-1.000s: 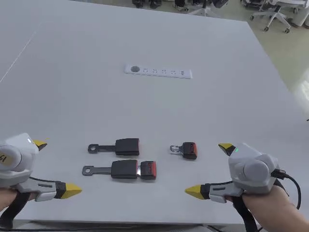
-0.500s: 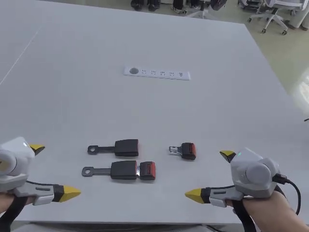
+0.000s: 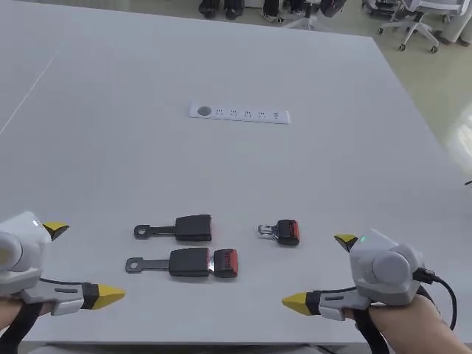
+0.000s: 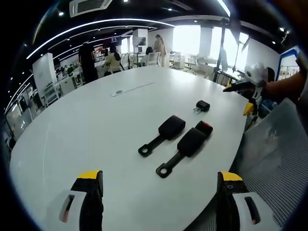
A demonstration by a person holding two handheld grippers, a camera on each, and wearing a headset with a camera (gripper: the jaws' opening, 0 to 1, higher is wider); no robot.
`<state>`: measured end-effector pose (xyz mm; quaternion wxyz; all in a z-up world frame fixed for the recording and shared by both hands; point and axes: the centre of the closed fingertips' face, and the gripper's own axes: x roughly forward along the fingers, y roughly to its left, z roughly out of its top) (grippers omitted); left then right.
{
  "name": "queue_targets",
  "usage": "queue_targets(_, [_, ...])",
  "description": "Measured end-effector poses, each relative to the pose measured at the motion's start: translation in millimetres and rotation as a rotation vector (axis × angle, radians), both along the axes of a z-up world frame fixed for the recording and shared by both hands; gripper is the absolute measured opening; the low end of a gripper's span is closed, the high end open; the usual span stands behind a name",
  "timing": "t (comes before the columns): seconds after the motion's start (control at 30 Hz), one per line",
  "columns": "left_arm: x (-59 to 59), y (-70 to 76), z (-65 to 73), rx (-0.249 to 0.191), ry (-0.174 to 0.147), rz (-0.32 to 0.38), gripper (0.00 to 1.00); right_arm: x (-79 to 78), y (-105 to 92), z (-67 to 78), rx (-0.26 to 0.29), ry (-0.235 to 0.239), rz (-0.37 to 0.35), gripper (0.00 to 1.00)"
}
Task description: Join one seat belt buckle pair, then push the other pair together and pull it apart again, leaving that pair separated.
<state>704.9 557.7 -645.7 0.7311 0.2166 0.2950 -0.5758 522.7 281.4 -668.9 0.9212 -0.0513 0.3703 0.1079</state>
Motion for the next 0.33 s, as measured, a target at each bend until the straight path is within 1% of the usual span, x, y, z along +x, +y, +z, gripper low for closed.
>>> queue_targets(0.33, [2.6, 1.5, 0.5, -0.008, -0.005, 0.007, 1.0, -2.1, 3.2, -0.2, -0.002, 0.006, -0.001, 1.0])
